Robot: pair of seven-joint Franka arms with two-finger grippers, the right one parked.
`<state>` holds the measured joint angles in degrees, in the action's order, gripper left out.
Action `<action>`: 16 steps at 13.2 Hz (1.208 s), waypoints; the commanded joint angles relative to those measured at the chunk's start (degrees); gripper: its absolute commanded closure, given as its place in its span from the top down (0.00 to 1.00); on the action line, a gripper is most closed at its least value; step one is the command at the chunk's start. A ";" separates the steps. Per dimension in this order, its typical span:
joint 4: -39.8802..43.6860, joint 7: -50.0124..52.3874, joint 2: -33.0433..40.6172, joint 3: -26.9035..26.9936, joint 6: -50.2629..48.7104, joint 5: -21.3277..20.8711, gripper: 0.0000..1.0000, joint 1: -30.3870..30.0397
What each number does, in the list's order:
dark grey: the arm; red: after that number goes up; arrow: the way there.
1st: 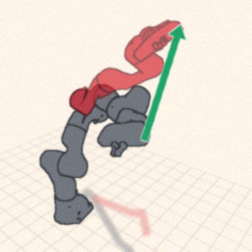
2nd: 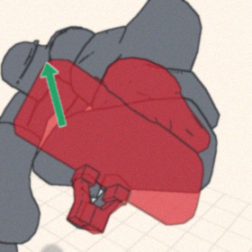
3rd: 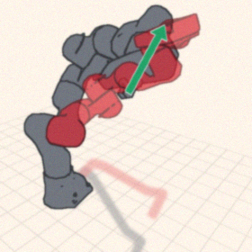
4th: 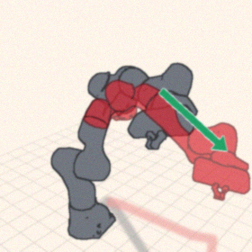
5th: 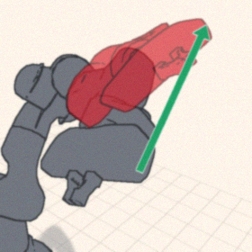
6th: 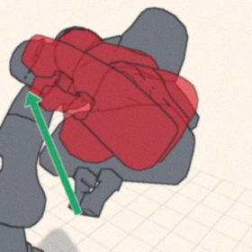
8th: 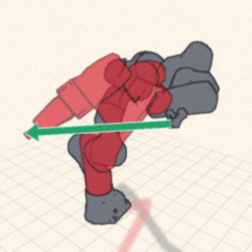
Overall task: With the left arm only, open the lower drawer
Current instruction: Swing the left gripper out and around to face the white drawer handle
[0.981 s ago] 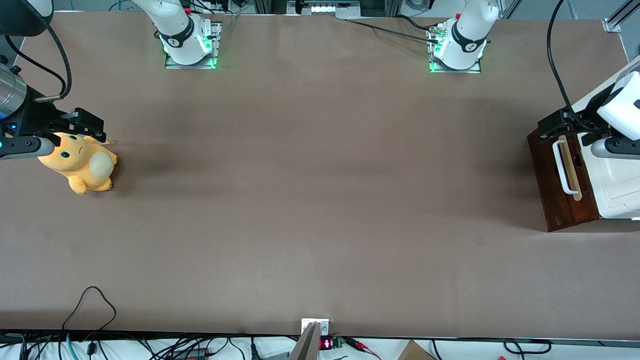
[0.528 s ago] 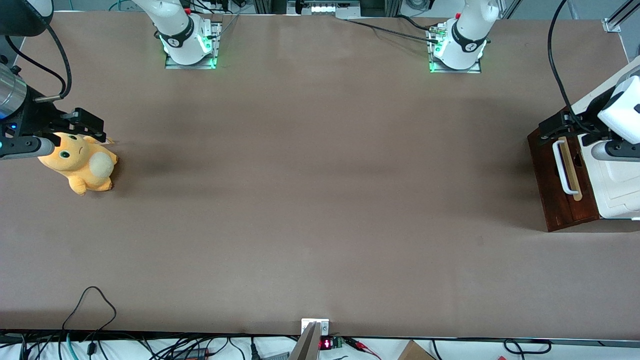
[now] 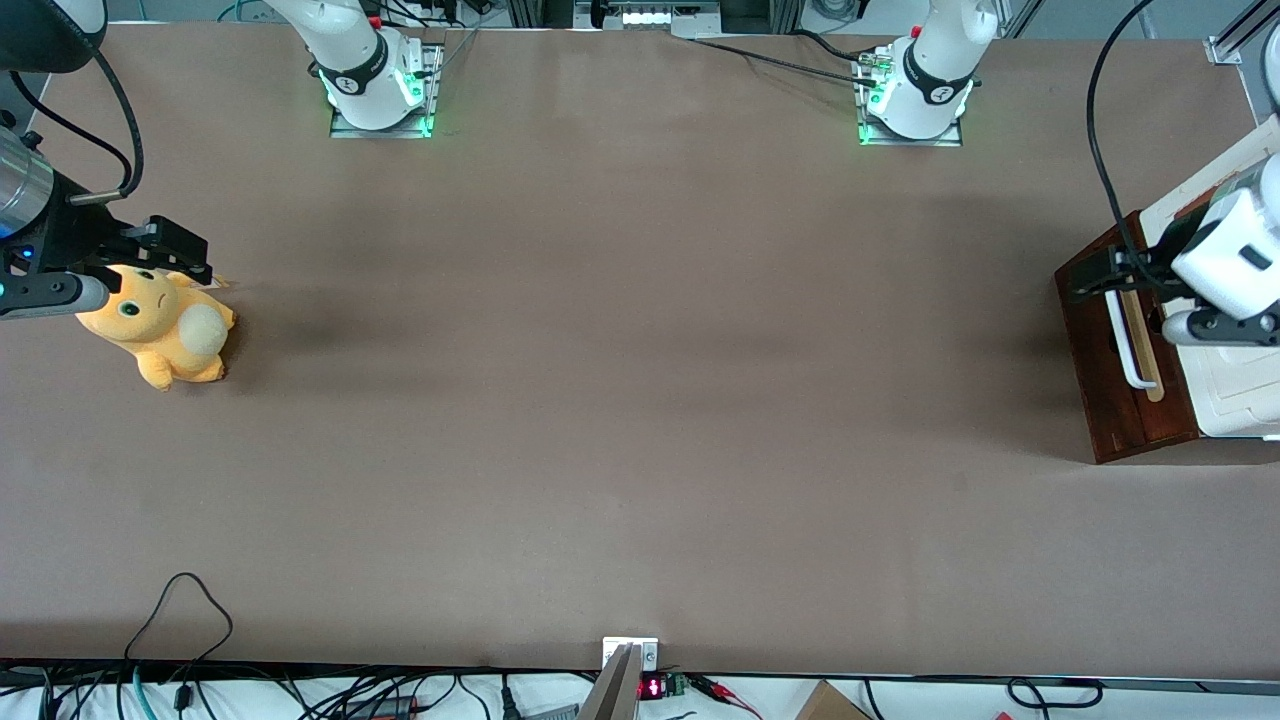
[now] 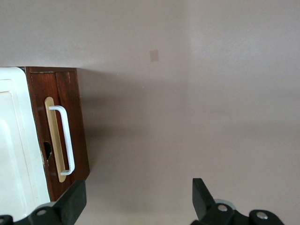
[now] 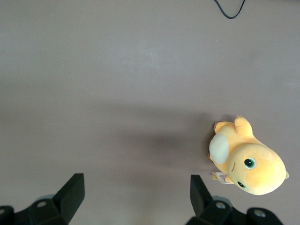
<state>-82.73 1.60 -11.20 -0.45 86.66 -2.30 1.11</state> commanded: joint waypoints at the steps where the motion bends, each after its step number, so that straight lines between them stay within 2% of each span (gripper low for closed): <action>1: -0.06 2.52 -1.88 -0.25 -0.71 -2.96 1.00 0.74; 3: -0.41 6.47 -4.60 -0.34 -1.93 -9.09 1.00 4.14; 5: -1.02 8.33 -7.77 -0.51 -2.55 -17.61 1.00 8.19; 8: -4.80 12.97 -9.88 -0.78 -2.20 -24.83 1.00 10.05; 10: -8.74 17.37 -11.64 -0.78 -1.94 -31.50 1.00 11.98; 13: -17.61 23.09 -14.10 -0.78 -1.85 -44.68 1.00 14.36; 16: -23.16 27.12 -14.72 -0.78 -1.94 -52.43 1.00 14.89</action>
<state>-102.21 25.98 -27.24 -1.60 84.95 -50.03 15.21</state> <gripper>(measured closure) 0.000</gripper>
